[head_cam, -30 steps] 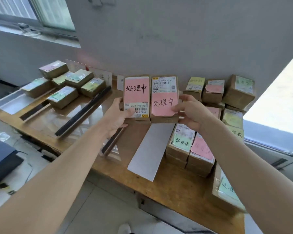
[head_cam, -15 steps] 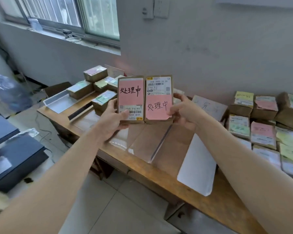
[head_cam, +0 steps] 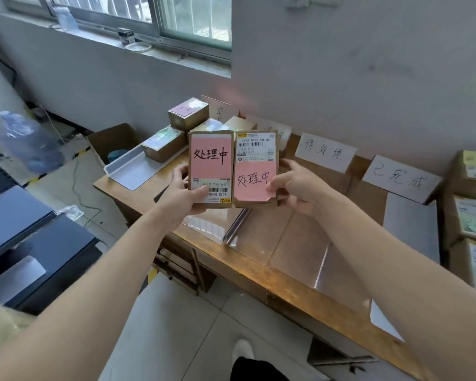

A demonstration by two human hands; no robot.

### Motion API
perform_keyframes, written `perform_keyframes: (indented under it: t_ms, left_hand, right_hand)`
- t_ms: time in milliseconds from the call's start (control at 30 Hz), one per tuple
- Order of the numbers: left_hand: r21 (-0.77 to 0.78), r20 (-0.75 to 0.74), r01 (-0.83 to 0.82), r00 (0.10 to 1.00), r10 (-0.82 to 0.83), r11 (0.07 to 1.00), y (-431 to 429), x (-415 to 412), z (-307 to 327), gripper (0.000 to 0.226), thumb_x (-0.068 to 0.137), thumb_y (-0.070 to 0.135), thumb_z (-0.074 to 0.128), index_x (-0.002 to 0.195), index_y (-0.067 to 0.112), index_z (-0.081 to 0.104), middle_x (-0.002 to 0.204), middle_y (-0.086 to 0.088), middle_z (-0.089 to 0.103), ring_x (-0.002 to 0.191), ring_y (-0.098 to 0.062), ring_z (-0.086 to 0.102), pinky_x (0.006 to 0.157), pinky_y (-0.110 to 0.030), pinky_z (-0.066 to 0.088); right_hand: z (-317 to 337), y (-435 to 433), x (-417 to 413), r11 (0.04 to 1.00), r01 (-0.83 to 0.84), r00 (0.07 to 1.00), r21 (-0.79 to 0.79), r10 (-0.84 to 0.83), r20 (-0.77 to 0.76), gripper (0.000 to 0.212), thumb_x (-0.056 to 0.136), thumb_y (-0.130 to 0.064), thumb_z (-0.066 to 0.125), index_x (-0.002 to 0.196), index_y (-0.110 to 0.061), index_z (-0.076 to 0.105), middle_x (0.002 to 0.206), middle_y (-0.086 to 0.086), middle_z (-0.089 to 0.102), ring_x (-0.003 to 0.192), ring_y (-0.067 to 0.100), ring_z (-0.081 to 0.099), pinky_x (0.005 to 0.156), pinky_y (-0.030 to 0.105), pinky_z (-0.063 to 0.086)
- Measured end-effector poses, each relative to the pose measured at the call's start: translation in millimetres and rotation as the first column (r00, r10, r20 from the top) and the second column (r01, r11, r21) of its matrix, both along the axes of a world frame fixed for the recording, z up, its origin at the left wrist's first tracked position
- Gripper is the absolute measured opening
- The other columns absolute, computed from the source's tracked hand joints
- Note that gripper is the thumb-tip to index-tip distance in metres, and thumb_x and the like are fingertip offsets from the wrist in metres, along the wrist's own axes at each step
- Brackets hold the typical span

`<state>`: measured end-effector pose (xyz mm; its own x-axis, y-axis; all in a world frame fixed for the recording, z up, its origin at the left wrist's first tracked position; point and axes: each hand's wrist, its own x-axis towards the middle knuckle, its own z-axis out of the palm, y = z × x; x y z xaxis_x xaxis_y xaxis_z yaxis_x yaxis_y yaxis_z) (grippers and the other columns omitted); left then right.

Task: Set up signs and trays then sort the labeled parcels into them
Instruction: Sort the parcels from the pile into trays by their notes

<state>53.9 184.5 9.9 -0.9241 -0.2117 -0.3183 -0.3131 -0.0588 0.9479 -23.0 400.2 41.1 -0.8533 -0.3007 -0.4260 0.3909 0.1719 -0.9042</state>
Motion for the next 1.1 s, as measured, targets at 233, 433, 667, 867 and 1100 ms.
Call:
perform_keyframes:
  t_ms: [233, 433, 667, 867, 1100]
  left_hand:
    - [-0.061, 0.078, -0.067, 0.994, 0.072, 0.996, -57.0, -46.2, -10.9, 0.071, 0.090, 0.006, 0.057, 0.141, 0.034, 0.015, 0.102, -0.003, 0.064, 0.092, -0.020, 0.066, 0.081, -0.040, 0.055]
    - [-0.032, 0.123, -0.023, 0.992, 0.027, 0.999, -96.5, -92.8, -21.8, 0.074, 0.090, 0.006, 0.058, 0.141, 0.038, 0.014, 0.110, -0.006, 0.062, 0.096, -0.023, 0.066, 0.086, -0.045, 0.054]
    - [-0.010, 0.186, 0.089, 0.979, -0.085, 0.996, -144.2, -146.0, -42.2, 0.074, 0.090, 0.004, 0.057, 0.141, 0.035, 0.014, 0.115, -0.011, 0.061, 0.096, -0.023, 0.066, 0.074, -0.038, 0.056]
    - [-0.058, 0.234, 0.249, 0.945, -0.229, 0.967, -186.8, -177.4, -53.3, 0.071, 0.090, 0.005, 0.058, 0.139, 0.037, 0.018, 0.106, -0.007, 0.064, 0.093, -0.023, 0.067, 0.078, -0.042, 0.056]
    - [-0.036, 0.286, 0.460, 0.855, -0.432, 0.887, -204.6, -188.9, -57.6, 0.065, 0.089, 0.008, 0.061, 0.133, 0.037, 0.023, 0.111, -0.009, 0.060, 0.098, -0.025, 0.066, 0.086, -0.048, 0.054]
  right_hand:
    - [-39.6, -54.0, -69.2, 0.984, 0.066, 0.997, 0.168, -0.070, 0.016, 0.070, 0.080, 0.012, 0.060, 0.137, -0.015, 0.029, 0.119, 0.010, 0.057, 0.083, 0.023, 0.060, 0.039, 0.019, 0.048]
    - [-77.3, -87.1, -116.0, 0.954, 0.137, 0.986, 0.266, -0.158, 0.057, 0.082, 0.077, 0.013, 0.058, 0.143, -0.017, 0.020, 0.127, 0.012, 0.054, 0.099, 0.028, 0.057, 0.044, 0.024, 0.041]
    - [-107.4, -118.9, -147.7, 0.934, 0.230, 0.942, 0.275, -0.284, 0.179, 0.080, 0.081, 0.016, 0.050, 0.145, -0.018, 0.016, 0.130, 0.015, 0.054, 0.085, 0.023, 0.056, 0.039, 0.020, 0.040]
    - [-142.2, -144.9, -163.0, 0.880, 0.360, 0.878, 0.310, -0.432, 0.207, 0.056, 0.078, 0.021, 0.038, 0.126, -0.007, 0.045, 0.123, 0.015, 0.059, 0.102, 0.032, 0.061, 0.055, 0.027, 0.046]
    - [-133.2, -156.2, -156.3, 0.688, 0.463, 0.842, 0.559, -0.539, -0.034, 0.046, 0.089, 0.007, 0.046, 0.134, 0.002, 0.040, 0.137, 0.015, 0.046, 0.122, 0.029, 0.046, 0.086, 0.028, 0.041]
